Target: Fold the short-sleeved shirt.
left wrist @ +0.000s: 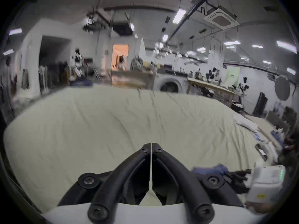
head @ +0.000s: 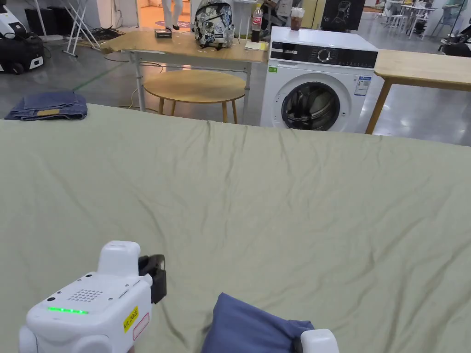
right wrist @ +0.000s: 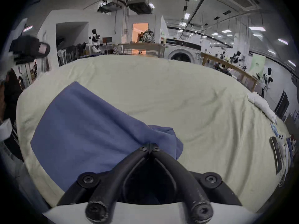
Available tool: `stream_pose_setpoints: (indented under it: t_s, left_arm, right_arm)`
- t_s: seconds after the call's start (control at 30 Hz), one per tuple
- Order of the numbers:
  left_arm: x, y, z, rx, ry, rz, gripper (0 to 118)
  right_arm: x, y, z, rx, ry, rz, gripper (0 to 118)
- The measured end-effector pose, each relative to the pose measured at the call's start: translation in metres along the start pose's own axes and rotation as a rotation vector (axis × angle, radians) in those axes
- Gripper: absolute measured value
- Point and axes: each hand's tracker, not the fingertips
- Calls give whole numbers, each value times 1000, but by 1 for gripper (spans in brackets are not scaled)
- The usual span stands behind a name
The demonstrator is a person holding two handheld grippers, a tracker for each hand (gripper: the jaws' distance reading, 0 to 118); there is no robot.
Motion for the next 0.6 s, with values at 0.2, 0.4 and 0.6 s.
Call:
stream_pose_setpoints:
  t_s: [0.2,0.4,0.6]
  left_arm:
    - [-43,-16,-31,-315,-296,249,12]
    - [-50,-27,-64,-489,-586,402,81]
    - [-44,-55,-118,-647,-684,519,81]
  right_arm:
    - [8,-1,-1,-11,22,-32,0]
    - [9,-1,-1,-14,25,-35,0]
    - [12,-1,0,-18,32,-37,0]
